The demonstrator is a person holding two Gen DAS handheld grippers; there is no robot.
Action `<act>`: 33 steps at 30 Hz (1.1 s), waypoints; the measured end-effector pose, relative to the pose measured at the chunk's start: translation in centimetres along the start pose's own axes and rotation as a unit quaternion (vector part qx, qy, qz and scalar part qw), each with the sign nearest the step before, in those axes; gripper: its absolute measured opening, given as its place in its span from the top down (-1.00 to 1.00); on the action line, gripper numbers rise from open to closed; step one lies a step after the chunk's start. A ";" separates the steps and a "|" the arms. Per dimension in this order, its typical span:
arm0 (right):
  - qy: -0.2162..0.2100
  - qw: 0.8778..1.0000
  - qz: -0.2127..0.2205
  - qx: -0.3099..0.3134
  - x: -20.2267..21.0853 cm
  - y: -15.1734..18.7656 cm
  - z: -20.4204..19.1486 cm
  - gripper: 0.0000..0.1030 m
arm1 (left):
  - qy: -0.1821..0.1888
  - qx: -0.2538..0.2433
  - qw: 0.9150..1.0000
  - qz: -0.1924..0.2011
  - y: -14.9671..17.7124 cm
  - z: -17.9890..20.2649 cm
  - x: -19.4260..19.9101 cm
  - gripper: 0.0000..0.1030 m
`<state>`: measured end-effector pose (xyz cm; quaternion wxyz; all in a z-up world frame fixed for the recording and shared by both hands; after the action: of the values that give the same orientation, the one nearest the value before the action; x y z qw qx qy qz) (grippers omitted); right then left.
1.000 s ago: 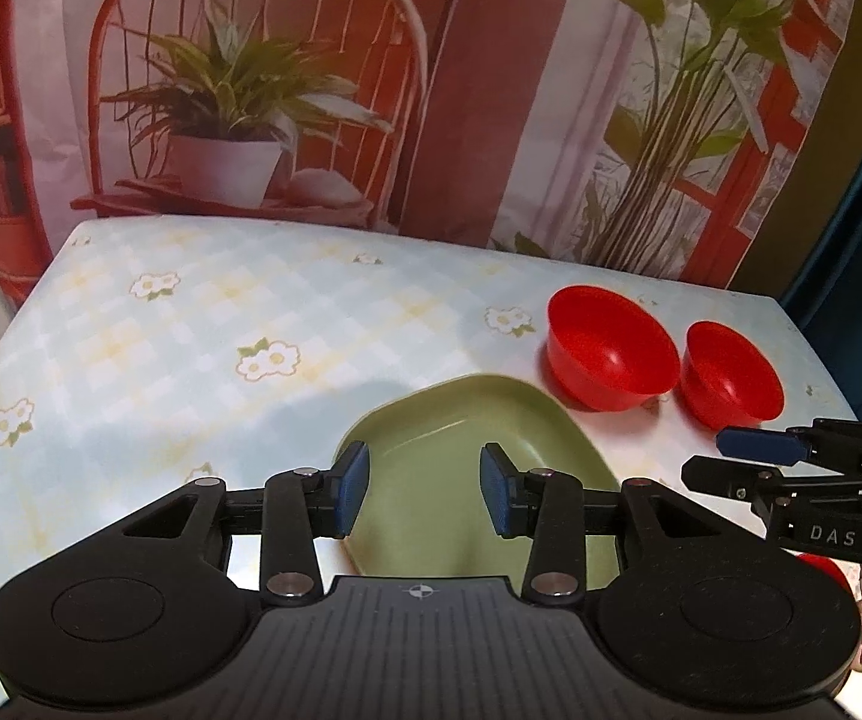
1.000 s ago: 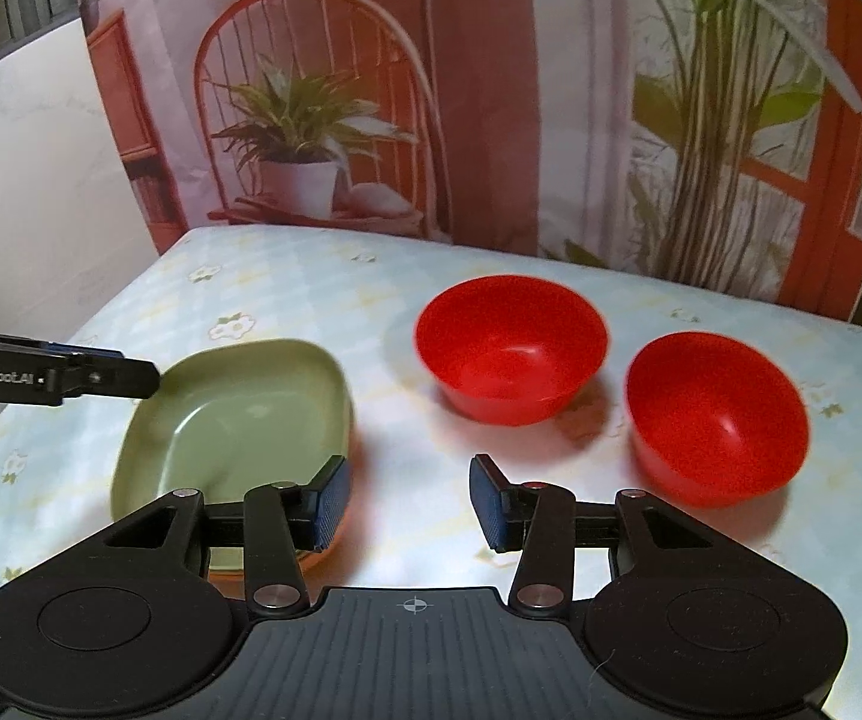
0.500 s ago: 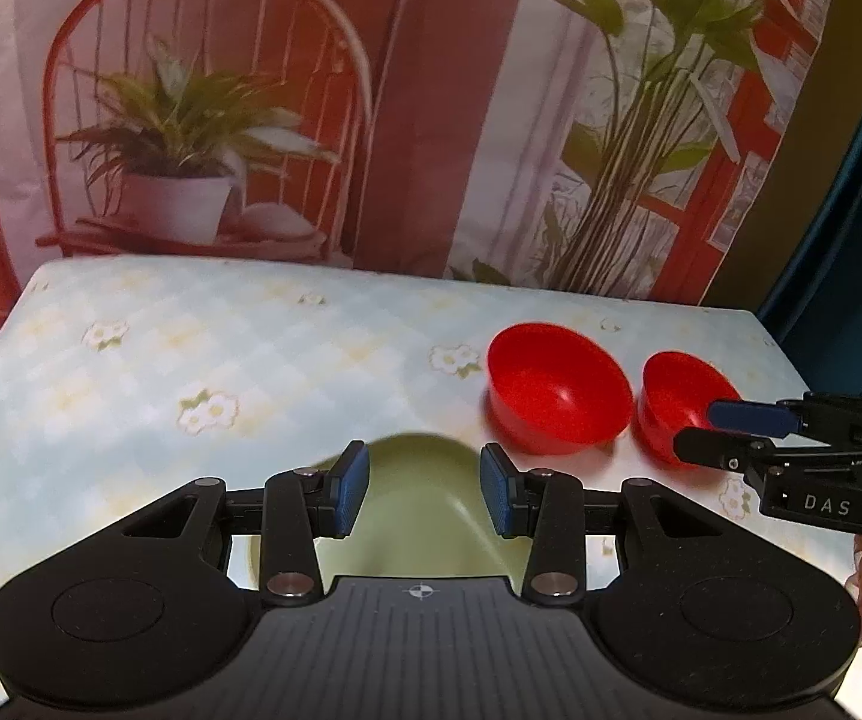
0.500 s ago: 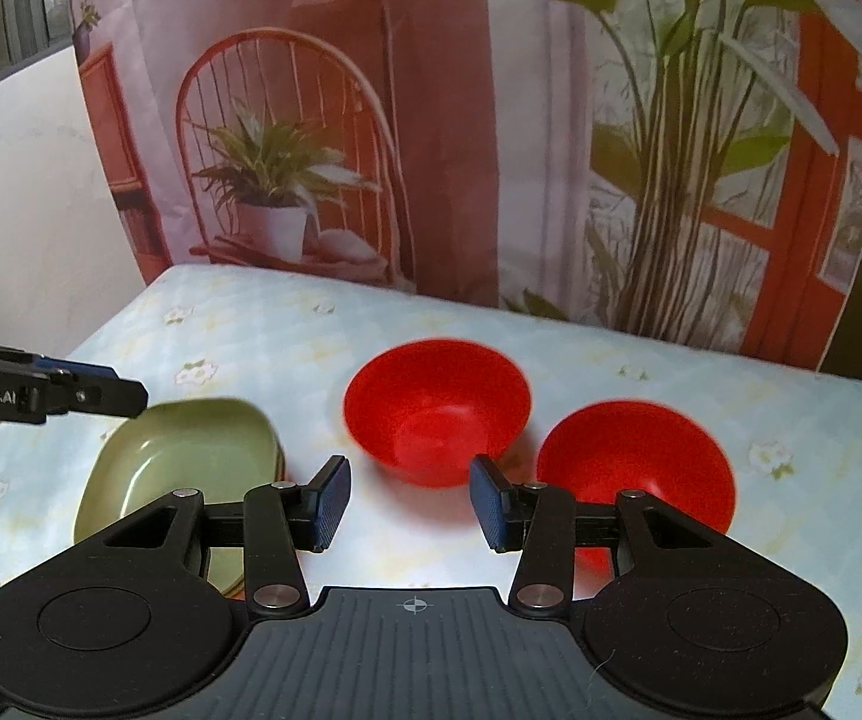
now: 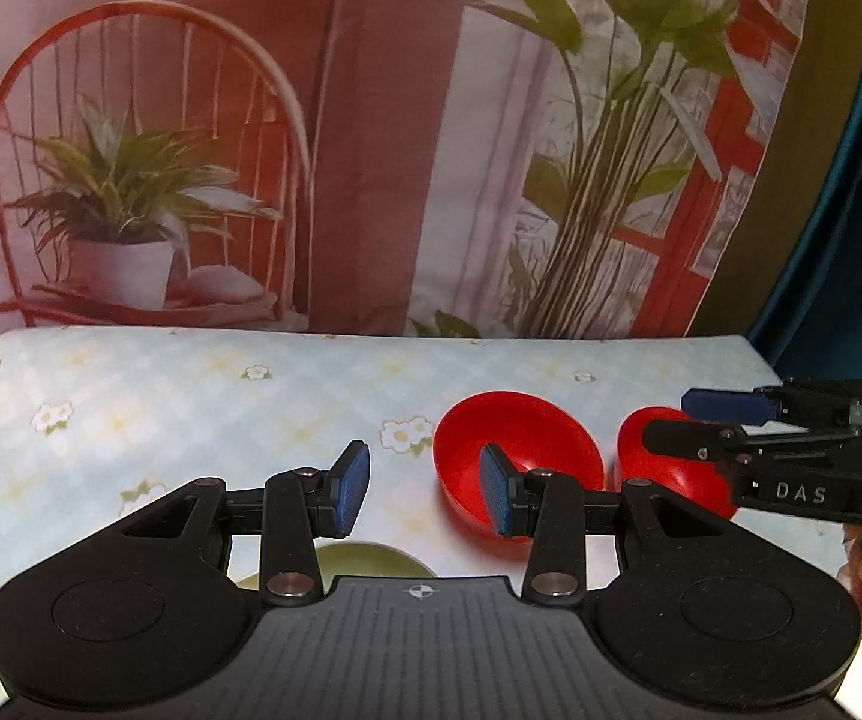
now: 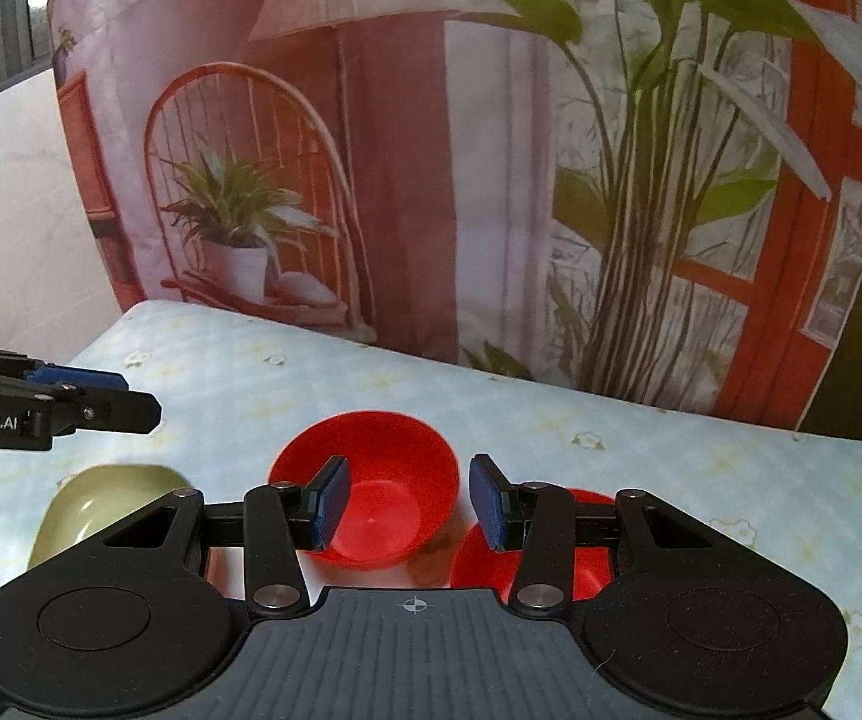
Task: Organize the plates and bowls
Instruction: 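Reach the left tool to the large red bowl rim while the right tool approaches a small red bowl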
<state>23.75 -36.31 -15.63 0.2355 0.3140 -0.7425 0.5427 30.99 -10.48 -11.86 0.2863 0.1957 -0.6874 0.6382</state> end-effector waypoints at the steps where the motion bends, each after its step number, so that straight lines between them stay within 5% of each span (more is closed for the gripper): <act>1: 0.000 1.000 0.000 -0.002 -0.3 0.0 0.2 0.20 | 0.000 -0.004 1.000 -0.004 0.1 0.2 -0.4 0.17; 21: -0.008 0.999 -0.021 -0.027 -3.1 2.2 2.7 0.20 | 0.041 0.003 0.996 -0.081 1.4 1.6 -7.8 0.19; 25: -0.014 0.999 -0.021 -0.030 -3.5 2.4 2.6 0.21 | 0.041 0.004 0.995 -0.087 1.5 2.0 -8.7 0.61; 33: -0.024 0.999 -0.028 -0.021 -4.7 2.3 2.3 0.24 | 0.019 -0.005 0.995 -0.094 1.8 1.7 -9.6 0.70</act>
<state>25.32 -37.02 -21.09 0.2393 0.3430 -0.7499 0.5125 36.92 -12.88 -19.41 0.3595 0.2457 -0.6634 0.6085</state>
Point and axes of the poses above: each gripper's, at about its wrist camera, not at the fingertips, and x roughly against the way its jaws point, z to its right, y to its underside, the point moved 3 cm from there along -x, roughly the way its jaws point, and after that the axes turned 11 degrees about -y, right-handed, at the moved point
